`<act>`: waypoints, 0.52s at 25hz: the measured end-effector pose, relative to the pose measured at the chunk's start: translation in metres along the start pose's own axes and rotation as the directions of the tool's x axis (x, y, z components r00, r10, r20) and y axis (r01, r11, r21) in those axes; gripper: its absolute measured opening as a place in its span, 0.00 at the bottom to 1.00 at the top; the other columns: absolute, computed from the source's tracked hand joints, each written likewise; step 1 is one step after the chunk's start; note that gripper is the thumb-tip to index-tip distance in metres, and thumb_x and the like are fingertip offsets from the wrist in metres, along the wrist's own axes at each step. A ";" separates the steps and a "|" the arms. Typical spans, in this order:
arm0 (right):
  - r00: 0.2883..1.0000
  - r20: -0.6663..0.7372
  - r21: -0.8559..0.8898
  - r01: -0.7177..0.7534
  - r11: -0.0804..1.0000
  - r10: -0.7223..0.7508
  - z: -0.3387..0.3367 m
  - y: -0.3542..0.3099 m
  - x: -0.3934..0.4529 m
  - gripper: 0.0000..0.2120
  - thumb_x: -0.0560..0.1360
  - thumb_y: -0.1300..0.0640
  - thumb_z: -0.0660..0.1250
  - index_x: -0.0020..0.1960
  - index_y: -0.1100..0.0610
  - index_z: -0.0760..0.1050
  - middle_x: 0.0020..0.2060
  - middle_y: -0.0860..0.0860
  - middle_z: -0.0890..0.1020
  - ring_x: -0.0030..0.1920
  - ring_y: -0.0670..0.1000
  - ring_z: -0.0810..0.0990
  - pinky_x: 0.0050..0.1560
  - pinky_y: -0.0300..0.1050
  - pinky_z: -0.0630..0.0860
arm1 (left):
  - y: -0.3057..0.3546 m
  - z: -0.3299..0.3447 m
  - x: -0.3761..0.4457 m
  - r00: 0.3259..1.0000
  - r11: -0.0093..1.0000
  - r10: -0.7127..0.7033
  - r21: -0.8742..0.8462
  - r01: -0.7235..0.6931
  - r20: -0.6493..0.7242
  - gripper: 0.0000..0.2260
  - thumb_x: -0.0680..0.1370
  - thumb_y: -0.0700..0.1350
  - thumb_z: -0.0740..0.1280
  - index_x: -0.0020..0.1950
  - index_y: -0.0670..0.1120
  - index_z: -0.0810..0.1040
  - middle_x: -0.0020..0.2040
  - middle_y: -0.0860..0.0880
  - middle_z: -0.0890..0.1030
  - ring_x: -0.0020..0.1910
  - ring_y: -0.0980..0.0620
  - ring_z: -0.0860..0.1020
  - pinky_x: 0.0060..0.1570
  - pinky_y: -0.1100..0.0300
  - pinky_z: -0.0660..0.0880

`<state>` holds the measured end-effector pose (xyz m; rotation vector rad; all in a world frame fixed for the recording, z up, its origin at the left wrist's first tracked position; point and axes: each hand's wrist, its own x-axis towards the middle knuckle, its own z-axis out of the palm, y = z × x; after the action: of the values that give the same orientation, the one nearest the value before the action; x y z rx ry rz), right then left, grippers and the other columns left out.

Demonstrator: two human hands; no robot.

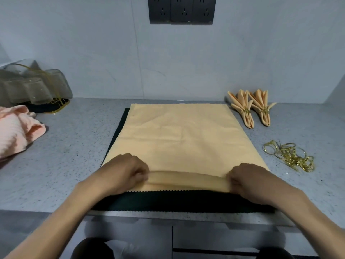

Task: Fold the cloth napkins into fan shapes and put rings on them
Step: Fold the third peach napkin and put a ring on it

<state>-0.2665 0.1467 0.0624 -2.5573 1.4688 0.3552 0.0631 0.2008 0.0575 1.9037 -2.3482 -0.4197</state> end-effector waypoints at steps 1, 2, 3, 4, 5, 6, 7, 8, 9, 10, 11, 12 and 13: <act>0.993 0.122 0.051 -0.006 0.999 0.000 -0.007 0.007 -0.008 0.13 0.75 0.53 0.66 0.33 0.49 0.68 0.32 0.46 0.72 0.35 0.44 0.71 0.33 0.39 0.64 | 0.007 -0.009 -0.008 0.989 0.998 0.021 -0.066 -0.011 0.149 0.12 0.78 0.49 0.67 0.35 0.49 0.75 0.29 0.55 0.74 0.29 0.58 0.71 0.32 0.63 0.66; 0.974 0.224 0.123 -0.020 0.992 -0.008 -0.012 0.014 -0.017 0.14 0.73 0.52 0.69 0.32 0.50 0.69 0.30 0.46 0.73 0.32 0.43 0.70 0.32 0.38 0.63 | 0.015 -0.017 -0.018 0.956 0.991 0.038 -0.132 0.001 0.290 0.14 0.78 0.48 0.69 0.34 0.47 0.72 0.27 0.53 0.70 0.27 0.57 0.67 0.31 0.62 0.64; 0.951 0.309 0.191 -0.036 0.981 -0.025 -0.016 0.022 -0.024 0.13 0.71 0.51 0.71 0.33 0.52 0.70 0.28 0.45 0.73 0.30 0.43 0.69 0.32 0.40 0.63 | 0.019 -0.021 -0.025 0.916 0.984 0.055 -0.179 0.018 0.397 0.15 0.77 0.47 0.70 0.32 0.47 0.71 0.27 0.54 0.68 0.26 0.57 0.65 0.30 0.62 0.62; 0.932 0.359 0.237 -0.033 0.971 -0.056 -0.020 0.029 -0.028 0.13 0.71 0.51 0.71 0.34 0.53 0.69 0.27 0.46 0.70 0.28 0.44 0.67 0.32 0.42 0.62 | 0.018 -0.025 -0.027 0.882 0.977 0.063 -0.208 0.040 0.466 0.15 0.77 0.46 0.70 0.30 0.50 0.73 0.26 0.56 0.68 0.26 0.58 0.65 0.29 0.62 0.62; 0.921 0.382 0.249 -0.020 0.968 -0.079 -0.024 0.034 -0.026 0.13 0.70 0.54 0.71 0.34 0.54 0.68 0.27 0.46 0.68 0.28 0.44 0.66 0.33 0.43 0.61 | 0.014 -0.028 -0.024 0.866 0.974 0.055 -0.217 0.063 0.497 0.16 0.77 0.45 0.71 0.29 0.53 0.74 0.25 0.57 0.68 0.25 0.59 0.65 0.29 0.63 0.62; 0.917 0.392 0.235 -0.015 0.972 -0.080 -0.025 0.037 -0.020 0.12 0.70 0.57 0.70 0.33 0.54 0.69 0.27 0.46 0.68 0.29 0.43 0.66 0.33 0.43 0.61 | 0.005 -0.028 -0.016 0.866 0.975 0.036 -0.209 0.080 0.499 0.17 0.77 0.45 0.71 0.28 0.54 0.74 0.25 0.57 0.68 0.24 0.60 0.65 0.29 0.64 0.62; 0.923 0.382 0.211 -0.032 0.977 -0.053 -0.025 0.040 -0.011 0.09 0.71 0.59 0.70 0.34 0.52 0.73 0.29 0.45 0.71 0.30 0.42 0.68 0.33 0.41 0.64 | -0.007 -0.026 -0.003 0.882 0.977 0.014 -0.195 0.089 0.471 0.18 0.77 0.45 0.72 0.28 0.54 0.74 0.24 0.58 0.68 0.24 0.60 0.66 0.30 0.64 0.64; 0.937 0.349 0.184 -0.058 0.981 -0.010 -0.026 0.044 0.002 0.06 0.71 0.60 0.69 0.38 0.51 0.76 0.32 0.44 0.75 0.32 0.42 0.72 0.33 0.37 0.66 | -0.021 -0.025 0.013 0.912 0.976 -0.017 -0.192 0.104 0.410 0.17 0.77 0.45 0.72 0.29 0.55 0.75 0.26 0.61 0.70 0.26 0.62 0.68 0.34 0.63 0.68; 0.954 0.297 0.155 -0.086 0.984 0.036 -0.024 0.049 0.018 0.06 0.72 0.61 0.68 0.42 0.50 0.77 0.35 0.44 0.78 0.35 0.42 0.75 0.33 0.35 0.68 | -0.035 -0.022 0.029 0.942 0.971 -0.061 -0.200 0.133 0.329 0.13 0.76 0.45 0.73 0.33 0.57 0.79 0.30 0.64 0.74 0.31 0.65 0.73 0.41 0.63 0.73; 0.972 0.220 0.146 -0.120 0.982 0.086 -0.023 0.057 0.034 0.07 0.73 0.61 0.67 0.45 0.50 0.76 0.38 0.44 0.79 0.38 0.42 0.76 0.34 0.33 0.70 | -0.049 -0.019 0.045 0.964 0.962 -0.104 -0.221 0.160 0.244 0.09 0.76 0.45 0.72 0.38 0.57 0.82 0.37 0.65 0.78 0.38 0.65 0.78 0.47 0.63 0.75; 0.982 0.130 0.150 -0.156 0.976 0.137 -0.020 0.067 0.052 0.08 0.73 0.61 0.67 0.47 0.49 0.75 0.41 0.44 0.80 0.40 0.43 0.77 0.36 0.34 0.72 | -0.062 -0.017 0.062 0.974 0.951 -0.158 -0.239 0.195 0.164 0.08 0.76 0.44 0.72 0.39 0.56 0.82 0.40 0.64 0.80 0.41 0.62 0.79 0.46 0.64 0.75; 0.982 0.038 0.157 -0.190 0.969 0.186 -0.018 0.079 0.071 0.08 0.72 0.61 0.66 0.47 0.49 0.76 0.44 0.46 0.81 0.43 0.45 0.78 0.40 0.38 0.75 | -0.071 -0.016 0.079 0.971 0.937 -0.225 -0.254 0.238 0.080 0.10 0.76 0.43 0.71 0.37 0.55 0.81 0.40 0.61 0.80 0.40 0.60 0.78 0.42 0.66 0.74; 0.973 -0.029 0.163 -0.219 0.962 0.227 -0.017 0.089 0.088 0.07 0.72 0.60 0.66 0.48 0.52 0.78 0.47 0.49 0.82 0.46 0.49 0.79 0.45 0.44 0.77 | -0.077 -0.015 0.094 0.957 0.924 -0.291 -0.261 0.280 -0.003 0.11 0.76 0.42 0.69 0.35 0.55 0.79 0.40 0.59 0.80 0.40 0.59 0.78 0.39 0.66 0.72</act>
<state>-0.2985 0.0255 0.0508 -2.2977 1.7337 0.1977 0.1188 0.0930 0.0420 2.1029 -1.8812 -0.6660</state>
